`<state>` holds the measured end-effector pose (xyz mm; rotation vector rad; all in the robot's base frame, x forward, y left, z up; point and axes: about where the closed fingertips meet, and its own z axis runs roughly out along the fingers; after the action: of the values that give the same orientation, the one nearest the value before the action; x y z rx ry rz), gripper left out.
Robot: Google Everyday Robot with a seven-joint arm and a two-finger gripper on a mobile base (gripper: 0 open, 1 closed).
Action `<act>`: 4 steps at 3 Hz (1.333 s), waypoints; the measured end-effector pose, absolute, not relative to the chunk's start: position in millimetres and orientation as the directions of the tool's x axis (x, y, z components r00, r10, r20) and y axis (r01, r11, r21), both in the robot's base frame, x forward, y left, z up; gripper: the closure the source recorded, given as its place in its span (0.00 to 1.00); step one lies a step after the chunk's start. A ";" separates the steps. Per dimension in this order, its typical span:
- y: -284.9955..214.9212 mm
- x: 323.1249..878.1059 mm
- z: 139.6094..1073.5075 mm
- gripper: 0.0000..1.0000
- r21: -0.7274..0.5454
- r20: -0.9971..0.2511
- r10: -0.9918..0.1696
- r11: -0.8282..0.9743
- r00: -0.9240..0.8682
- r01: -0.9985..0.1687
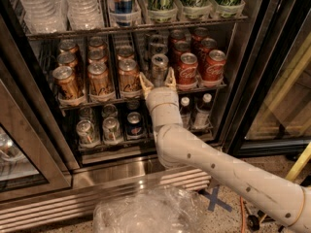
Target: Pick redbull can from middle shelf of fridge
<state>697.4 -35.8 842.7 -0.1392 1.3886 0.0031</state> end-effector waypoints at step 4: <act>-36.1 687.4 877.8 1.00 -0.062 -0.966 -0.038 0.994 0.257 -0.085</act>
Offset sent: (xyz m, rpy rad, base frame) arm -0.0006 -0.0010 0.0008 0.0037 -0.0022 -0.0023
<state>687.4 -36.1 877.8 -0.1086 1.3118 0.0314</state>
